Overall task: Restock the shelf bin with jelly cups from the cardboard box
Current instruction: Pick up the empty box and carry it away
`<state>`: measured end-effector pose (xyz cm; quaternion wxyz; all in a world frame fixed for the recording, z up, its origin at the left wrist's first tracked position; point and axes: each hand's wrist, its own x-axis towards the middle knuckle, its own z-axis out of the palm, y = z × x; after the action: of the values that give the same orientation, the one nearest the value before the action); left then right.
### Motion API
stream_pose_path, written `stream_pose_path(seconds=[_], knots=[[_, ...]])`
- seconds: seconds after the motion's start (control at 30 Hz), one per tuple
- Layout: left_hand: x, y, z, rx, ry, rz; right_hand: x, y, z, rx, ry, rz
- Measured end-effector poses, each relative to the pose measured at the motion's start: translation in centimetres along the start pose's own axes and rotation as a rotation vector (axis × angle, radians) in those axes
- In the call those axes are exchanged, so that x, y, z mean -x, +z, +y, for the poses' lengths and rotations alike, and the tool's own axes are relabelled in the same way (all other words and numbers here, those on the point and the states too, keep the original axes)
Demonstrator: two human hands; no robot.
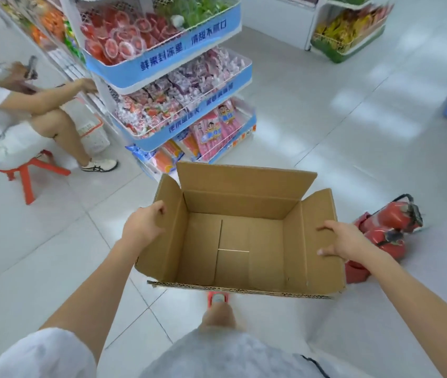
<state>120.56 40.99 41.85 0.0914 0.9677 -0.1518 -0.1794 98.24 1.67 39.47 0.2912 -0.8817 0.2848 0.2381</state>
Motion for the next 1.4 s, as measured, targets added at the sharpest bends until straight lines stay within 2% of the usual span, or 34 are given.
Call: stream_pose_path(seconds=[0.3,0.63,0.77,0.9,1.07,1.23,1.4], knots=[[-22.7,-4.1,12.9,-0.064,0.352,-0.08,-9.7,-8.7,1.8,-0.152,0.225,0.113],[-41.8,-5.3,32.4,-0.188,0.63,-0.132,-17.9,-17.7,7.9,-0.356,0.462,0.259],[-47.4,-4.9,41.2,-0.201,0.7,-0.177,-21.8,-22.1,11.4,-0.387,0.515,0.287],[-53.3,-4.7,50.2,-0.195,0.751,-0.227,-24.5,-27.3,14.2,-0.522,0.604,0.337],[-59.4,-3.8,60.5,-0.25,0.866,-0.22,-27.1,-32.0,17.5,-0.601,0.698,0.416],[-65.1,-1.9,72.0,-0.311,1.029,-0.265,-29.9,-35.9,20.8,-0.665,0.808,0.463],[-67.4,0.2,84.3,-0.378,1.23,-0.31,-30.9,-38.1,22.2,-0.809,0.968,0.58]])
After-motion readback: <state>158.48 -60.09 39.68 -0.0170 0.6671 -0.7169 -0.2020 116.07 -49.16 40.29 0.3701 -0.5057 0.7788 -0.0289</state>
